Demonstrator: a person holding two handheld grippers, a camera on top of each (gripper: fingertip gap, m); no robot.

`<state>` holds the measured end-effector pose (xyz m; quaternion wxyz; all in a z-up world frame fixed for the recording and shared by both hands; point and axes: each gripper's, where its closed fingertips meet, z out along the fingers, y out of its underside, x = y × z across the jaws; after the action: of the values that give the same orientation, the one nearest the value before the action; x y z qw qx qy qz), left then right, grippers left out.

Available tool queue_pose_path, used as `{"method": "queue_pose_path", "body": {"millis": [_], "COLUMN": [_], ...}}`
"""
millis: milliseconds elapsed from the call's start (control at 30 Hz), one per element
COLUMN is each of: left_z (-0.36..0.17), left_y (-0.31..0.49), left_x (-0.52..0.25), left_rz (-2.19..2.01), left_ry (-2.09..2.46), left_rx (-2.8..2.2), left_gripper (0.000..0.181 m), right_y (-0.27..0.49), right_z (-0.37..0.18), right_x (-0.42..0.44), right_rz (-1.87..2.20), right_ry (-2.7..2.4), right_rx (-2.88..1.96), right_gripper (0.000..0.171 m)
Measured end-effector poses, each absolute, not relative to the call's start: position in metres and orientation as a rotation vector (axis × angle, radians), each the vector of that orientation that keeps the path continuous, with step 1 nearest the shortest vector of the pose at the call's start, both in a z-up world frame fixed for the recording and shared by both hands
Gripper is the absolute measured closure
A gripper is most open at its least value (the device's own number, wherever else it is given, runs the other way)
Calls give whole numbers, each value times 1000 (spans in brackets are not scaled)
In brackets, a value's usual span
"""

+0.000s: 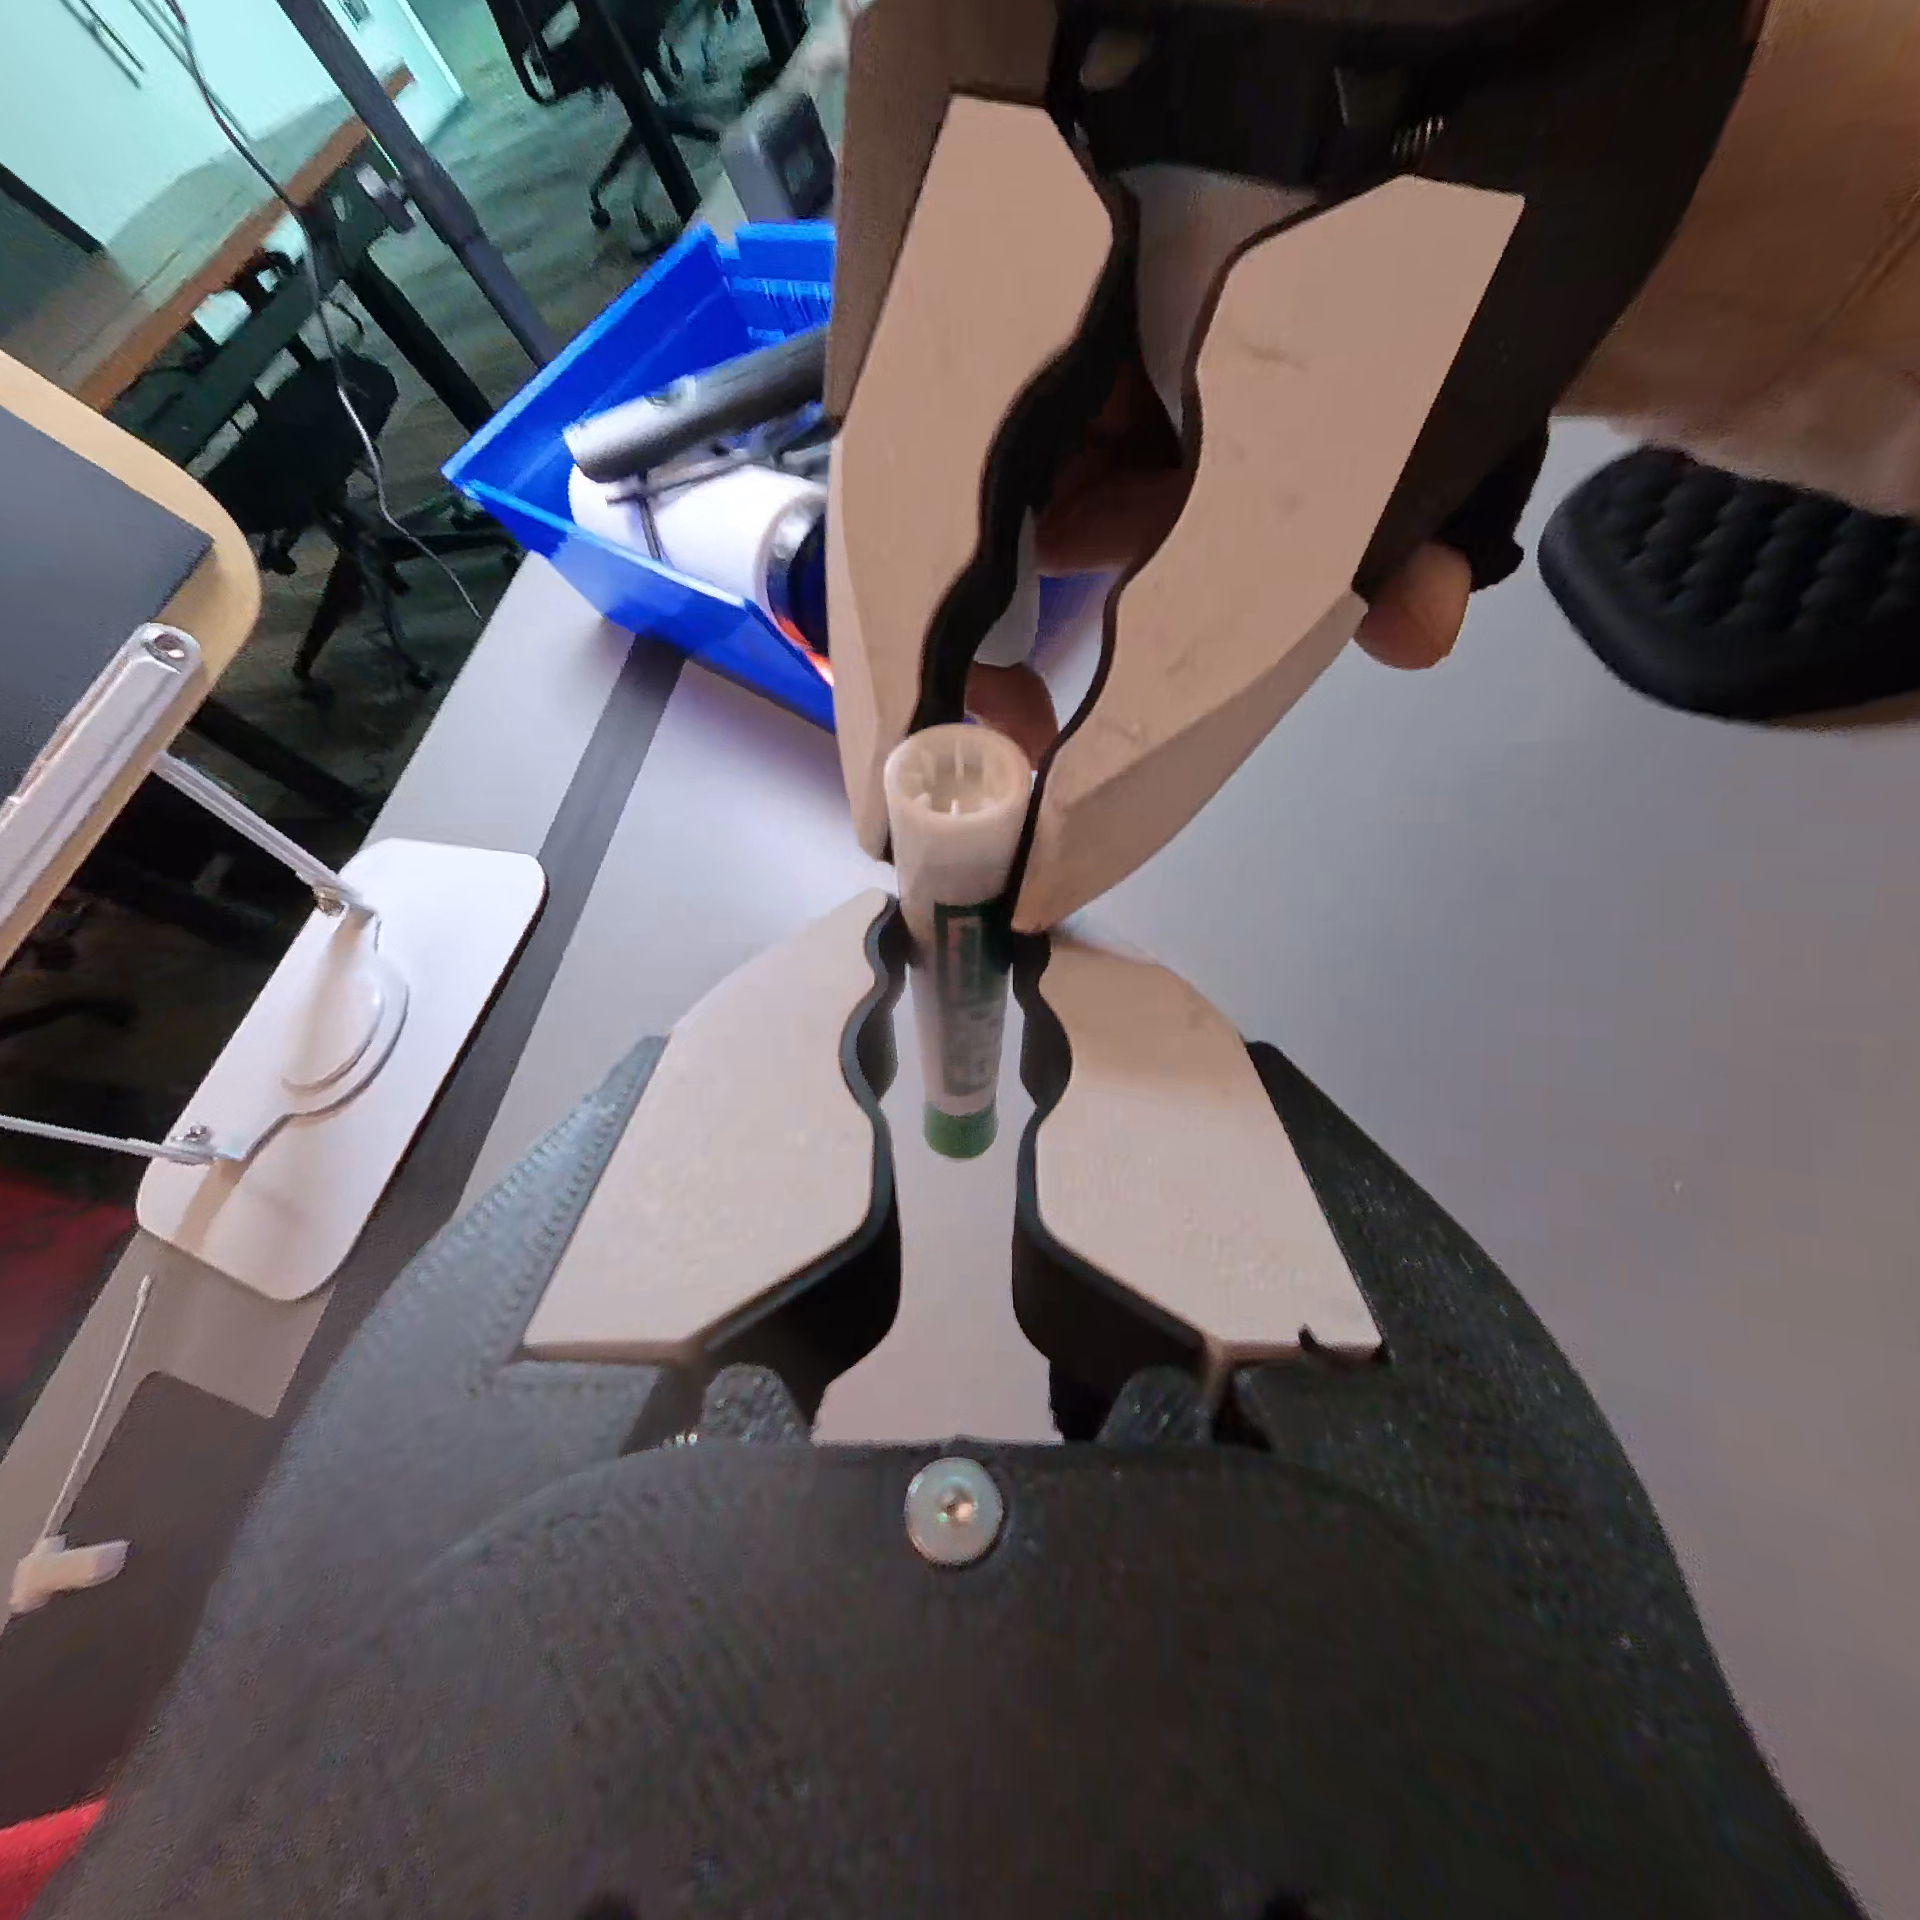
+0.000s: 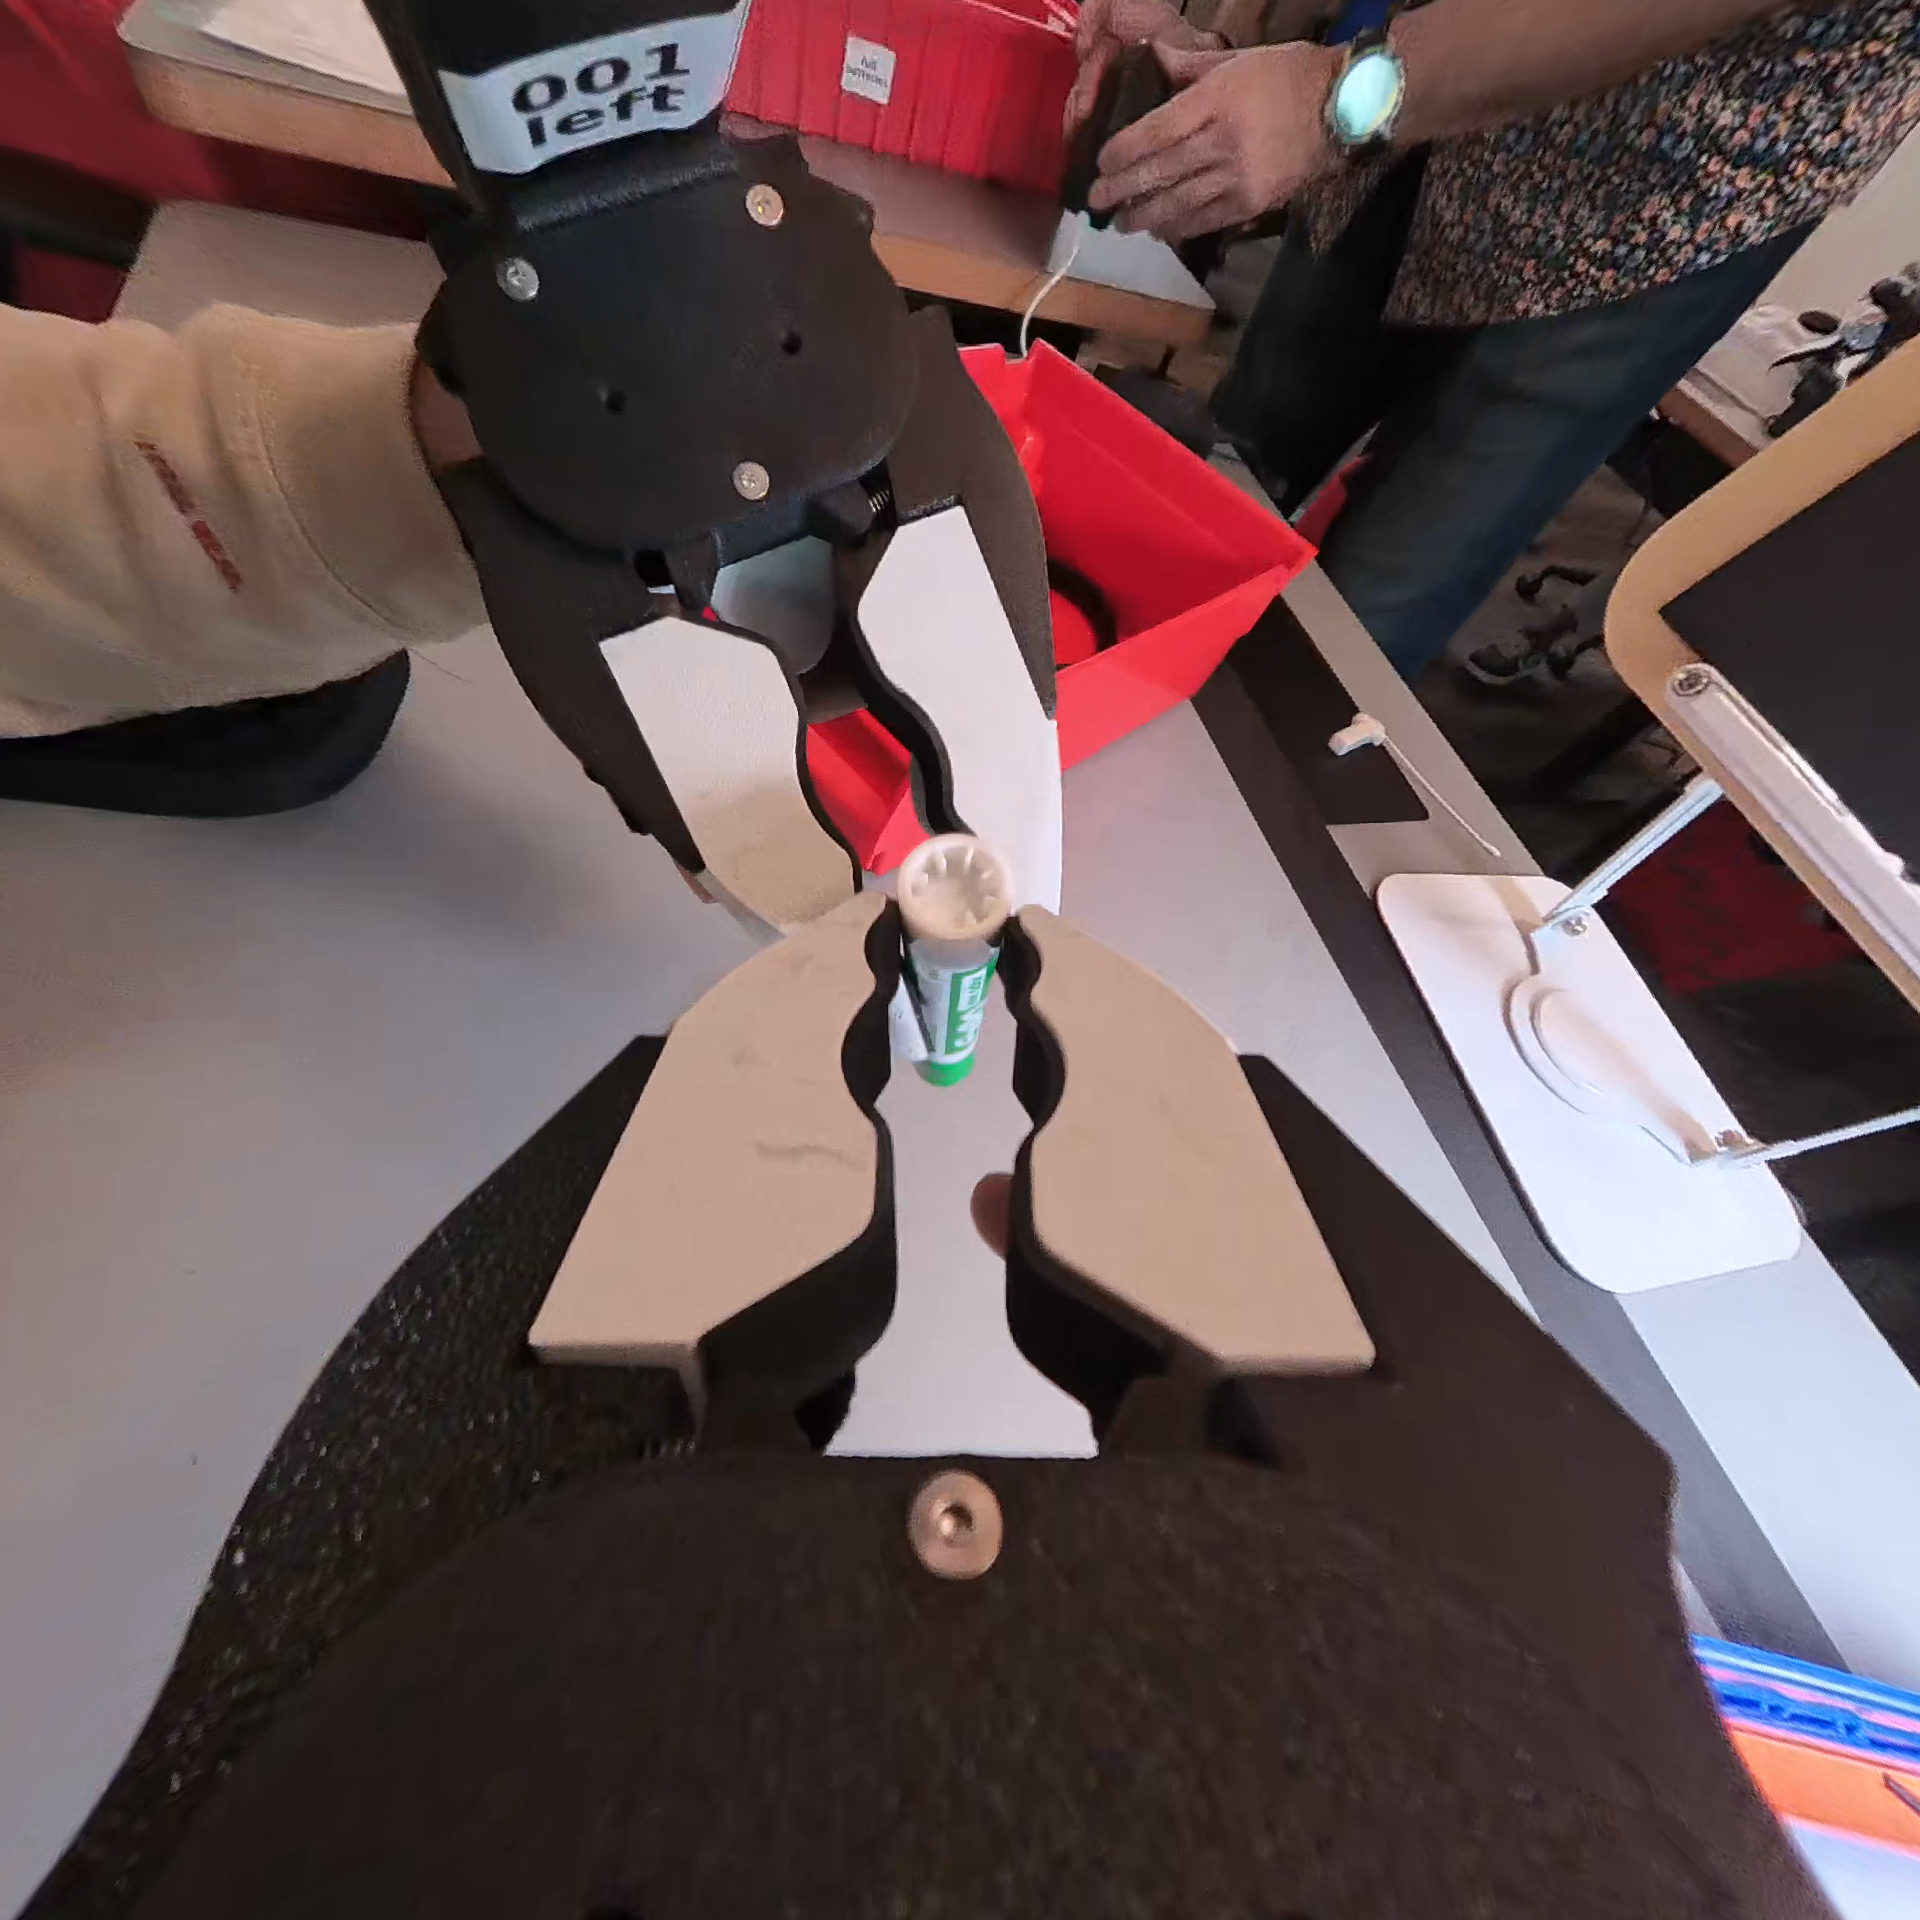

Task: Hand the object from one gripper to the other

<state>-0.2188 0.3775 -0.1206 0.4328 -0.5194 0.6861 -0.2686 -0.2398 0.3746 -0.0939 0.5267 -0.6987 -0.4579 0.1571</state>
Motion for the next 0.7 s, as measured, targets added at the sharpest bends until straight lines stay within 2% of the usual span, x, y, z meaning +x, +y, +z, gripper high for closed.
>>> {"method": "queue_pose_path", "body": {"millis": [167,233,367,500,700], "left_z": [-93,-79,-63,-59,-67], "left_y": [393,402,421,431,438], "left_x": [-226,-234,-250,-256,-256], "left_rz": [-802,-882,-903,-865,-827], "left_ry": [1526,1437,1323,1287,1291], "left_rx": [-1300,-1314,-1338,-1331,-1343], "left_gripper": [144,136,136,139,140], "right_y": [377,384,400,422,485], "right_z": [-62,-41,-17,-38,-99], "right_x": [-206,-167,-59,7,33], "right_rz": [337,263,-45,-179,-281], "right_ry": [-979,-841,-516,-391,-412], "right_rx": [-1636,-1645,-1651,-1610,-1639], "right_gripper": [152,153,153,152,152]}}
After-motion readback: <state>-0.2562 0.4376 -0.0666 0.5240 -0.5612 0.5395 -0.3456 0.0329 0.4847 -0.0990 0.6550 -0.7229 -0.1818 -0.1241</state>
